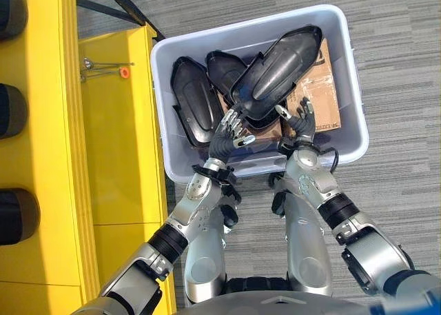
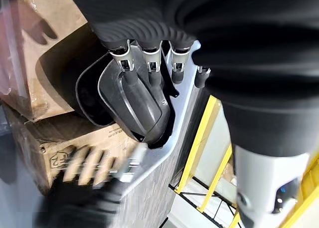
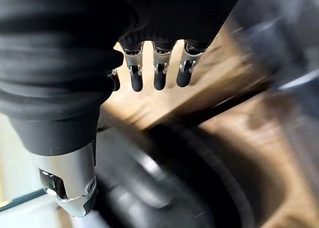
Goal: Move parts from the plastic box to the shelf.
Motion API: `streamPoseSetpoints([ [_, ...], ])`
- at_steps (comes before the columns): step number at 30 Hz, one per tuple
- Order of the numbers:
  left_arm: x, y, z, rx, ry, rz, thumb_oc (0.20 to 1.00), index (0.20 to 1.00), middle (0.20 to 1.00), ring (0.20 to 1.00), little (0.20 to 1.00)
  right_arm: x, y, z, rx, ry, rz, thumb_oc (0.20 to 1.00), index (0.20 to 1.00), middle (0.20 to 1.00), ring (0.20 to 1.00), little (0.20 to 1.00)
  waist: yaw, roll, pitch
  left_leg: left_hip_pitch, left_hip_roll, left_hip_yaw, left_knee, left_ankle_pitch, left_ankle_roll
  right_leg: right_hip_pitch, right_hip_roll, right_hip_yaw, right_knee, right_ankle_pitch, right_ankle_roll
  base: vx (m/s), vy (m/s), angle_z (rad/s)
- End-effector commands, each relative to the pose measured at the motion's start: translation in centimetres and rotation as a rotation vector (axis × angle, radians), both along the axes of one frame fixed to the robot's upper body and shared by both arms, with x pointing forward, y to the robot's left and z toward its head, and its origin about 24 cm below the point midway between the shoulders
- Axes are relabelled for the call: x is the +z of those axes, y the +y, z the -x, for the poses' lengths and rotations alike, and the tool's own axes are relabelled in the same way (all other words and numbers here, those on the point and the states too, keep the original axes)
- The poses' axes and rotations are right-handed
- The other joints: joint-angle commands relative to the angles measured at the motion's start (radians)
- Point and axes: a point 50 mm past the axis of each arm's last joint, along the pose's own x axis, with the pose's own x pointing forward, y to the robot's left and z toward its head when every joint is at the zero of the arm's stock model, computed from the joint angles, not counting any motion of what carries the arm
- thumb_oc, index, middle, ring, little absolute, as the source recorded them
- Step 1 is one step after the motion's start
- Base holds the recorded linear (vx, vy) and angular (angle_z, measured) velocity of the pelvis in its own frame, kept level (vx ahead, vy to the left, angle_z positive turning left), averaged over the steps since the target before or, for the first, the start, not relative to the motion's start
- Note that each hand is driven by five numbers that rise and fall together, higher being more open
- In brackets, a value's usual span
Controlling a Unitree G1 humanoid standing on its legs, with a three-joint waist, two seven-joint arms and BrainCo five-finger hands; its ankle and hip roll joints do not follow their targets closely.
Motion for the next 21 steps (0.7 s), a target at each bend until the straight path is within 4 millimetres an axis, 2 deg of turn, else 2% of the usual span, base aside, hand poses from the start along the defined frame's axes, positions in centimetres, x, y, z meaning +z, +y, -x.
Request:
streamPoseSetpoints([
  [1, 2.7, -0.7, 1.3, -0.049, -0.155, 0.106, 1.000, 1.000, 1.000, 1.000, 1.000, 1.1, 1.4, -0.7, -0.016, 0.001, -0.185, 1.000, 1.000, 1.000, 1.000, 1.000, 0.022, 0.025, -0.037, -0.051, 0.067, -0.056, 0.054, 0.021, -0.076, -0.012, -0.077, -0.006, 0.134, -0.101, 0.121, 0.00, 0.000, 0.00],
  [6, 3.6, -0.5, 1.2, -0.035, -0.201, 0.153, 1.000, 1.000, 1.000, 1.000, 1.000, 0.4, 0.8, -1.7, -0.043, 0.076, -0.311, 1.000, 1.000, 1.000, 1.000, 1.000, 0.045, 0.035, -0.037, -0.068, 0.065, -0.064, 0.056, 0.026, -0.078, -0.021, -0.091, -0.023, 0.148, -0.101, 0.121, 0.00, 0.005, 0.08],
  [9, 3.9, -0.4, 1.0, -0.063, -0.171, 0.252, 1.000, 1.000, 1.000, 1.000, 1.000, 0.3, 0.7, -2.0, -0.058, 0.103, -0.347, 1.000, 1.000, 1.000, 1.000, 1.000, 0.062, 0.042, -0.037, -0.092, 0.065, -0.076, 0.064, 0.028, -0.079, -0.039, -0.102, -0.032, 0.165, -0.100, 0.121, 0.00, -0.006, 0.17],
  [10, 3.8, -0.6, 1.0, -0.083, -0.152, 0.296, 1.000, 1.000, 1.000, 1.000, 1.000, 0.3, 0.8, -2.2, -0.055, 0.107, -0.331, 1.000, 1.000, 1.000, 1.000, 1.000, 0.070, 0.044, -0.037, -0.102, 0.065, -0.081, 0.067, 0.029, -0.078, -0.046, -0.106, -0.036, 0.172, -0.100, 0.121, 0.00, 0.000, 0.00],
  [16, 4.1, -1.0, 0.9, -0.099, -0.151, 0.310, 1.000, 1.000, 1.000, 1.000, 1.000, 1.5, 0.9, -2.9, -0.038, 0.070, -0.232, 1.000, 1.000, 1.000, 1.000, 1.000, 0.086, 0.049, -0.037, -0.133, 0.069, -0.093, 0.081, 0.033, -0.078, -0.070, -0.119, -0.047, 0.192, -0.097, 0.123, 0.00, 0.004, 0.10],
  [21, 4.1, -1.0, 1.0, -0.098, -0.138, 0.313, 1.000, 1.000, 1.000, 1.000, 1.000, 2.4, 0.8, -3.1, -0.027, 0.022, -0.241, 1.000, 1.000, 1.000, 1.000, 1.000, 0.095, 0.050, -0.037, -0.148, 0.070, -0.099, 0.083, 0.037, -0.079, -0.082, -0.124, -0.052, 0.209, -0.101, 0.123, 0.01, 0.022, 0.04],
])
